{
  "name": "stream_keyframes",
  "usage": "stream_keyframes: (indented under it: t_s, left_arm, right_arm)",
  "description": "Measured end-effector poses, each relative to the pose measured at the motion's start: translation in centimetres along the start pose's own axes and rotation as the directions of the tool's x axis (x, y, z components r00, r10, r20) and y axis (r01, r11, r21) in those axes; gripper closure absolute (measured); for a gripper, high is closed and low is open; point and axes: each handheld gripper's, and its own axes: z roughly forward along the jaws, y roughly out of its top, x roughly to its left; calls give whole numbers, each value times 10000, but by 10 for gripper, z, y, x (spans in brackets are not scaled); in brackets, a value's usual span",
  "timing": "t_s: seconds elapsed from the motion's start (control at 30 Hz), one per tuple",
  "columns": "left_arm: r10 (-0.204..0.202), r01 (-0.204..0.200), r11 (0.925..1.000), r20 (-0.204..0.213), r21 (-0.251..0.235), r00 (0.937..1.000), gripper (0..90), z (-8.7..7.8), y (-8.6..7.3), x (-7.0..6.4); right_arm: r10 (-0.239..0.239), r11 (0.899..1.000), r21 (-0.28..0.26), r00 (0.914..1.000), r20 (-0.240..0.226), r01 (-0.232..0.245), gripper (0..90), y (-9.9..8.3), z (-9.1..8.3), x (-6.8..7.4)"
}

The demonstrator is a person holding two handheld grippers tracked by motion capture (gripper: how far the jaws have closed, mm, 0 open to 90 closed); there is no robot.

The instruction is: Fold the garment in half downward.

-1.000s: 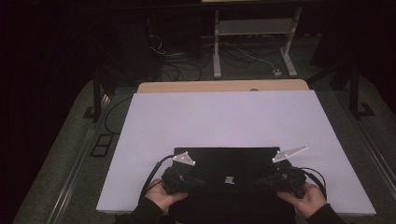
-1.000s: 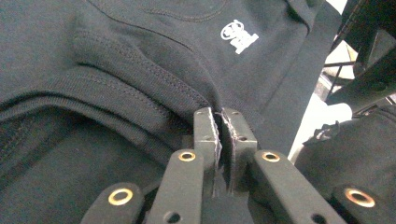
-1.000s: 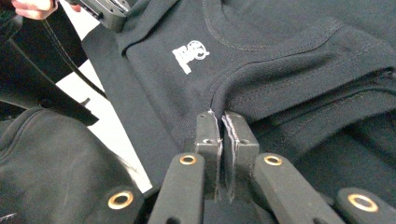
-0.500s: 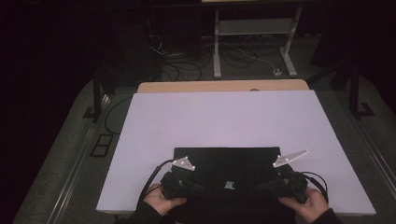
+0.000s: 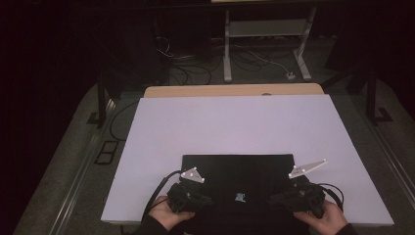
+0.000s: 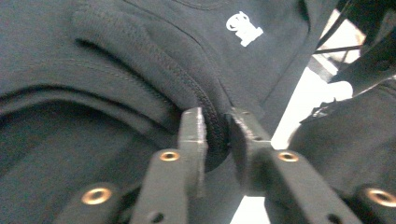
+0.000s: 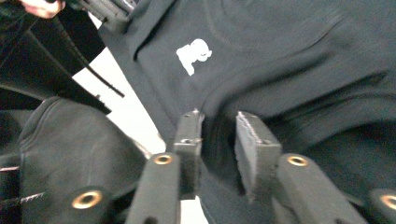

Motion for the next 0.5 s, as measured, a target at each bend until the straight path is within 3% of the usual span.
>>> stream_keyframes:
  t_s: [0.1, 0.13, 0.23, 0.5]
  left_arm:
    - [319, -319, 9995, -264, -25, 9991, 613, -3, -1, -2]
    - [395, -396, 9992, -179, -55, 9991, 587, -4, -1, -2]
    - [395, -401, 9990, -335, -173, 9987, 500, -6, -1, -3]
    - [477, -473, 9968, 50, -645, 9988, 344, -15, 0, 1]
  right_arm:
    - [-180, 9993, -312, 9997, 151, 185, 602, 0, -5, 4]
    - [-272, 9988, -407, 9994, 204, 280, 582, 0, -6, 5]
    - [-375, 9978, -535, 9987, 356, 393, 528, 0, -10, 7]
    - [-928, 9920, -774, 9913, 938, 1002, 358, 4, -20, 12]
